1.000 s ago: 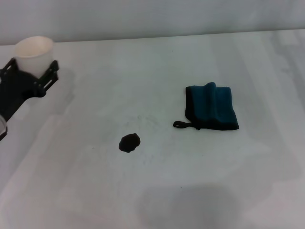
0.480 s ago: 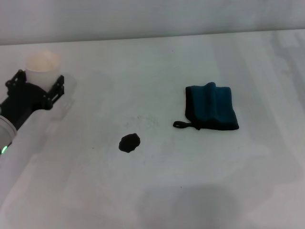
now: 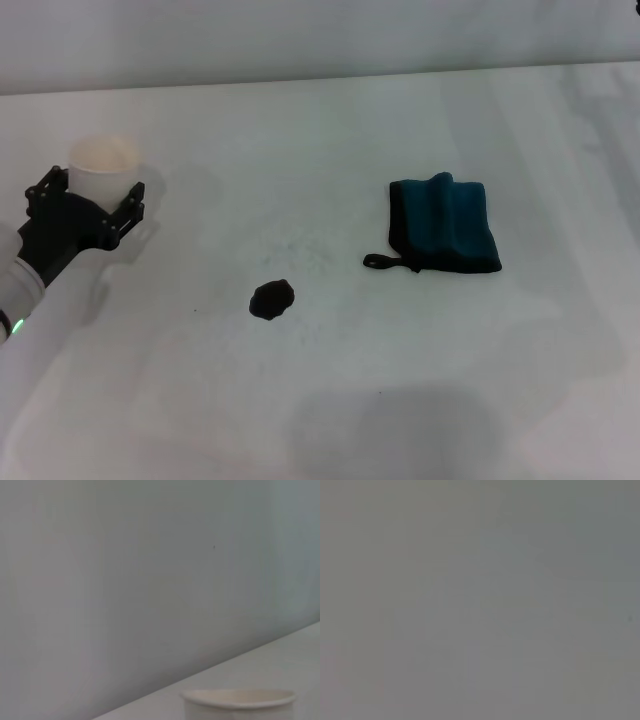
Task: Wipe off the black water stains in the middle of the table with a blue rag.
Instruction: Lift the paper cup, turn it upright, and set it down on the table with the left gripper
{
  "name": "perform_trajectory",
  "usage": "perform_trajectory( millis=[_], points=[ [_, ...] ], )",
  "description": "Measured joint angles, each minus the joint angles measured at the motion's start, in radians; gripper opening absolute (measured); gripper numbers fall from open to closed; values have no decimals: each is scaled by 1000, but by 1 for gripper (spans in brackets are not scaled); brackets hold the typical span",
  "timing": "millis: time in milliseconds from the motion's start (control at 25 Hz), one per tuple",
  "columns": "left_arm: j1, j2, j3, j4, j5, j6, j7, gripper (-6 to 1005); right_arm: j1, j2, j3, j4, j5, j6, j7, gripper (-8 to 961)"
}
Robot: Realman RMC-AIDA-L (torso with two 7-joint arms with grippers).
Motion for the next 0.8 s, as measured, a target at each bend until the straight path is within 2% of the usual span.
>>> perform_trajectory(
  millis=[280,800],
  points=[
    [-11,1,1,-6,5,-30,12,724,4,2,-4,0,-2,-4,0,793],
    [26,-5,33,-9,-2,-32,5,723,4,1,-4,-1,-5,-4,0,792]
  ],
)
